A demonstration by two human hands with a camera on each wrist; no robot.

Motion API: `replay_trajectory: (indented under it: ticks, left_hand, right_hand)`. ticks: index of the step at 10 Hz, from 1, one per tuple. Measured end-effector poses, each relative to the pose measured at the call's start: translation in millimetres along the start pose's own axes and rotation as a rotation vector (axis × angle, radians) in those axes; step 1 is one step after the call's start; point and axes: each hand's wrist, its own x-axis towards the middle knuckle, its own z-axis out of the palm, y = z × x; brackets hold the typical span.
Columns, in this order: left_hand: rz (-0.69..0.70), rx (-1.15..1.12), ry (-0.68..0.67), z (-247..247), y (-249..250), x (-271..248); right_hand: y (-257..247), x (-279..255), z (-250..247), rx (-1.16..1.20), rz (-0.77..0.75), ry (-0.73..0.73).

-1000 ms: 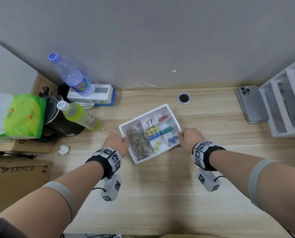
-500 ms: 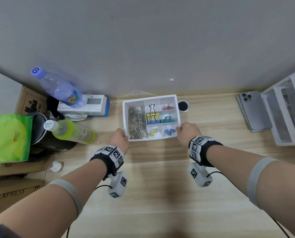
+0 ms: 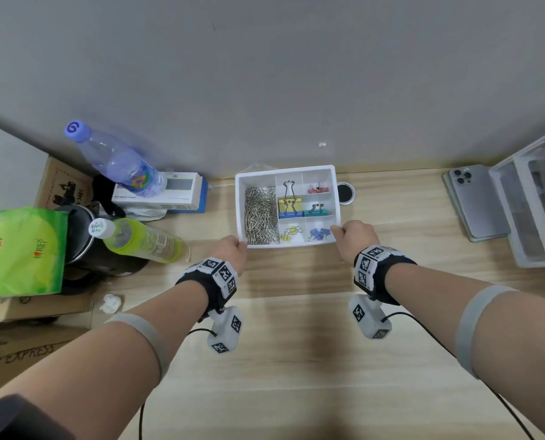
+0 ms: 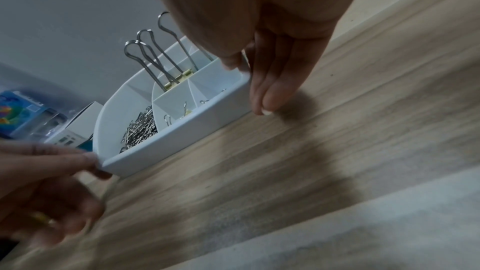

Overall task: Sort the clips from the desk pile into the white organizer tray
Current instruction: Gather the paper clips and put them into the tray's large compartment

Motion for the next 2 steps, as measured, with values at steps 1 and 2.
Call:
replay_trajectory:
  ticks: [1, 2]
  left_hand:
    - [-0.068, 0.057, -0.096, 7.4, -7.1, -15.4]
    - [-0.076, 0.090, -0.153, 6.7, -10.8, -20.0]
  right_hand:
    - [8.2, -8.8, -0.2, 0.036, 0.020, 0.030]
    - [10.9, -19.8, -11.1, 0.065, -0.026, 0.053]
